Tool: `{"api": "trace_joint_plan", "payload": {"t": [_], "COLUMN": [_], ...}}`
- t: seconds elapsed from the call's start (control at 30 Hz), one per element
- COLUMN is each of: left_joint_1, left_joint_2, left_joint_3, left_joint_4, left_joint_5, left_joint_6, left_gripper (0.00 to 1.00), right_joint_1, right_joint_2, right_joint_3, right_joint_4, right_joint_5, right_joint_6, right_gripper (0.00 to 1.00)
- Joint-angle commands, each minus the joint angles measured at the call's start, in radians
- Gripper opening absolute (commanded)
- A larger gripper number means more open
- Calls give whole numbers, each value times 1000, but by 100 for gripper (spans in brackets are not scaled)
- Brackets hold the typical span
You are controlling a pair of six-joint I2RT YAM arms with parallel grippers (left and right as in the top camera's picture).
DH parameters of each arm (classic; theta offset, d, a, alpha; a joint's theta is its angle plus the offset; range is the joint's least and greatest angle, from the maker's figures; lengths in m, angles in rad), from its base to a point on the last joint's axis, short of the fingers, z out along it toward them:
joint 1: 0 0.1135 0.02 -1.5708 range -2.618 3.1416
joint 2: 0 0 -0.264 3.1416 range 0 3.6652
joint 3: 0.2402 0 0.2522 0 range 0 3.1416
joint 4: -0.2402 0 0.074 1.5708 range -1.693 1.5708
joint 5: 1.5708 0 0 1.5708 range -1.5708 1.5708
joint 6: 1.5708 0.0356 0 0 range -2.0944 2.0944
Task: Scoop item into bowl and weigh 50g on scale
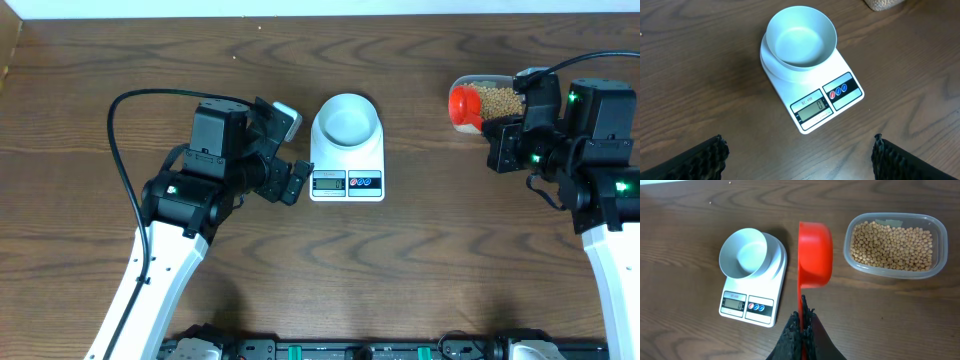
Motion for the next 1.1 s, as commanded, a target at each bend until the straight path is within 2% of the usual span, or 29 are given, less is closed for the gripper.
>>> {"api": "trace_joint_plan", "payload": {"t": [0.0,0.47,0.6,1.07], "left_joint_1": [-2,-2,-2,-2], "left_joint_2": [0,0,0,0], "left_joint_3": [-3,-3,-3,-3], "left_joint_4": [-3,-3,-3,-3], "left_joint_5": [12,12,12,12], "left_joint_6": [2,2,2,2], "left_gripper": [94,94,94,94], "right_joint_1": [8,7,5,-34], "right_joint_2": [5,5,5,14], "right_joint_3": [21,21,21,37], "right_joint_4": [-3,-14,-19,-57], "right_joint_5": [-10,-42,-31,36], "right_joint_6": [-19,4,47,49], "right_gripper": [1,1,1,1]}}
